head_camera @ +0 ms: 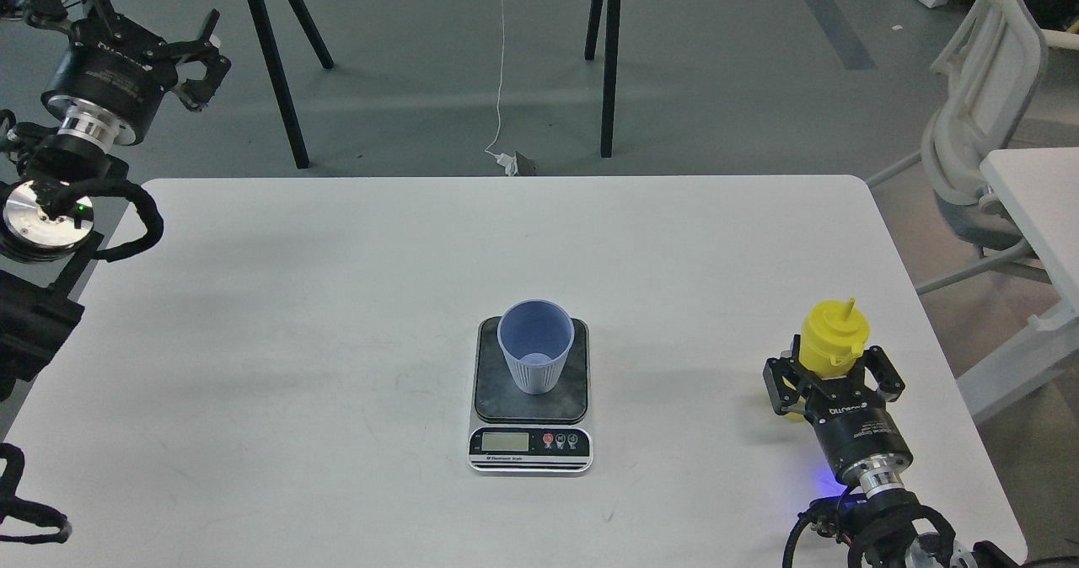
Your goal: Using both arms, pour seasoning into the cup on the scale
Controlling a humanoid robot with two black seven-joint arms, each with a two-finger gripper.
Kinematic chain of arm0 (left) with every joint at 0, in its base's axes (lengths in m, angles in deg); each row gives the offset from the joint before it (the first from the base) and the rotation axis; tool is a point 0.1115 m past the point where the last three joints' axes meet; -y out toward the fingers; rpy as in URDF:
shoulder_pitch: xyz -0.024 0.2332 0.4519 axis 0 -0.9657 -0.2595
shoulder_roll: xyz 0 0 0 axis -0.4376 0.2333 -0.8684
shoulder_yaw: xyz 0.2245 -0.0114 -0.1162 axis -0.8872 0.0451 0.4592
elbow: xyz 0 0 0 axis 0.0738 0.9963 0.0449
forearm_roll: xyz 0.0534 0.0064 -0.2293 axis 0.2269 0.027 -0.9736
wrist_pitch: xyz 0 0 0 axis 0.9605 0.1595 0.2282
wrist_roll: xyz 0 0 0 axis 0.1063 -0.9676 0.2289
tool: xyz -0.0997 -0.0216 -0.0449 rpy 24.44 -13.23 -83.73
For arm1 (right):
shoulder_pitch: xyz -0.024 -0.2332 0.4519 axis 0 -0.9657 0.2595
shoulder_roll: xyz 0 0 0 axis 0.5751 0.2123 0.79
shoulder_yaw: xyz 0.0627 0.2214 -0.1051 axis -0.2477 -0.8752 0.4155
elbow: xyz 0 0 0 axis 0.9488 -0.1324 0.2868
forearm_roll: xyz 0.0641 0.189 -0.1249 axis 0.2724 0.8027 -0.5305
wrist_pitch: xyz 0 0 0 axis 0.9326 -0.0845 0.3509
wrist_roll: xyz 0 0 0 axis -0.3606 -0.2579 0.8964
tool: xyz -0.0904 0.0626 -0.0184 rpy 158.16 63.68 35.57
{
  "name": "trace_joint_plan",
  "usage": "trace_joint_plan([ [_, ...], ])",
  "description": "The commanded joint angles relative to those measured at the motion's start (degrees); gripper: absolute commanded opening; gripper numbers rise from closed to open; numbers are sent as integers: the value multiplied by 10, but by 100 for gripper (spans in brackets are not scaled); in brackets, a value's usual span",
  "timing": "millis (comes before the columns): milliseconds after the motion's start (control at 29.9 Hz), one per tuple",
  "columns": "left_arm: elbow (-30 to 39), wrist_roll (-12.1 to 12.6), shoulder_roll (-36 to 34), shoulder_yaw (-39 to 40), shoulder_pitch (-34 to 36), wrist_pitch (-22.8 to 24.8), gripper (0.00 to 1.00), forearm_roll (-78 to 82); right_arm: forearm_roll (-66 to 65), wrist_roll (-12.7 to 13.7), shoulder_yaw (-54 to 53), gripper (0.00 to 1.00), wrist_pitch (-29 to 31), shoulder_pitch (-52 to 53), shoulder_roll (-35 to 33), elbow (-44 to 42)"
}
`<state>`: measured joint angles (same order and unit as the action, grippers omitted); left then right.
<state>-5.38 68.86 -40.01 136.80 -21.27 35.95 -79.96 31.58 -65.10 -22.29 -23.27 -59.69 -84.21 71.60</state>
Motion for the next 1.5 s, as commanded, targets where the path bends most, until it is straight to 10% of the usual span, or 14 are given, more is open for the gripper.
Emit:
trace_joint_plan([
  [0,0,0,-1,1,0,1,100,0,0,0,5,55,-1,-3,-2,-1],
  [267,0,0,-6,0,-1,2,100,0,1,-3,-7,97,-1,-33,-5,35],
  [735,7,0,-9,1,-2,4,100,0,-6,-4,-9,99,-1,-151,-57,99],
  [1035,7,-1,-10,6,-2,8,100,-2,-77,-3,-42,99,-1,-172,-210,48],
  [1470,6,-3,-6,10,2,17,100,-6,-149,-4,-54,99,-1,188,-279,-180],
])
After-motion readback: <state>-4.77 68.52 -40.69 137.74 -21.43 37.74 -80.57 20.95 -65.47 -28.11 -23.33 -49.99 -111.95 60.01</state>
